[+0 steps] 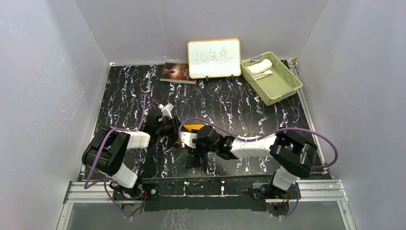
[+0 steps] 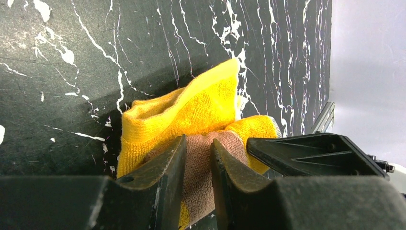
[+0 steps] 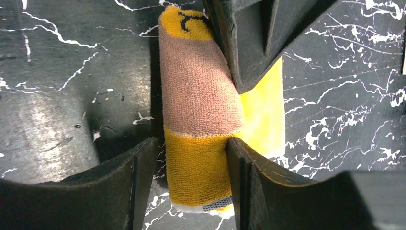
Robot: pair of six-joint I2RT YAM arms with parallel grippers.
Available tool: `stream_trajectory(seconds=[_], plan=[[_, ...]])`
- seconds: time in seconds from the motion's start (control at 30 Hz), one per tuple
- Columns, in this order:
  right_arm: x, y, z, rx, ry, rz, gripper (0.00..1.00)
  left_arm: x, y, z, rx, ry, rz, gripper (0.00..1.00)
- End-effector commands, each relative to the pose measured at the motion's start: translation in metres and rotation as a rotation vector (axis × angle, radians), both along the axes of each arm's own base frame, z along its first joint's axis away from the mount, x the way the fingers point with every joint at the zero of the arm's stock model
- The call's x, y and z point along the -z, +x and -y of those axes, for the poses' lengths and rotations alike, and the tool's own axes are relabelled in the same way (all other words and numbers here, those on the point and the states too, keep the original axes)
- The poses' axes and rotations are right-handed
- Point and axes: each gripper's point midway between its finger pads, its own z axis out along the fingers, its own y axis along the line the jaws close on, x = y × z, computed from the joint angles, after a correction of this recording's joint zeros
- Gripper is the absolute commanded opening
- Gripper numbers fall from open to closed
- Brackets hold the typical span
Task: Roll the towels
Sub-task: Roll the towel at the center of the board.
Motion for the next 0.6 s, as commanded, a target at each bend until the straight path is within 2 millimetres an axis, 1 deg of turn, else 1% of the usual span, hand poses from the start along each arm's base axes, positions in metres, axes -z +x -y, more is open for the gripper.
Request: stream_trajectory(seconds=[0.0, 0.13, 0.2, 0.27, 0.33, 0.43, 0.5, 0.57], plan=[[-0.007, 0.013, -0.003, 0.076, 0.019, 0.035, 0.5, 0.009, -0.005, -0.008, 0.006, 0.069, -0.024, 0.26], [0.003, 0.013, 0.001, 0.128, 0.017, -0.01, 0.43, 0.0, -0.001, -0.006, 0.017, 0.068, -0.007, 0.26], [0.006, 0.011, 0.0, 0.145, 0.033, -0.058, 0.4, -0.012, 0.003, -0.005, 0.017, 0.063, 0.01, 0.26], [0.007, 0.007, -0.002, 0.151, 0.06, -0.119, 0.36, -0.029, 0.01, -0.007, 0.006, 0.072, 0.037, 0.29], [0.005, 0.004, -0.004, 0.158, 0.097, -0.19, 0.34, -0.051, 0.023, -0.016, -0.038, 0.089, 0.078, 0.34], [0.001, 0.009, -0.003, 0.174, 0.15, -0.303, 0.34, -0.091, 0.038, -0.033, -0.108, 0.091, 0.153, 0.4], [-0.003, 0.01, -0.005, 0.17, 0.185, -0.391, 0.34, -0.11, 0.04, -0.038, -0.122, 0.079, 0.196, 0.43], [-0.008, 0.013, -0.007, 0.166, 0.219, -0.475, 0.33, -0.122, 0.038, -0.037, -0.112, 0.064, 0.219, 0.44]])
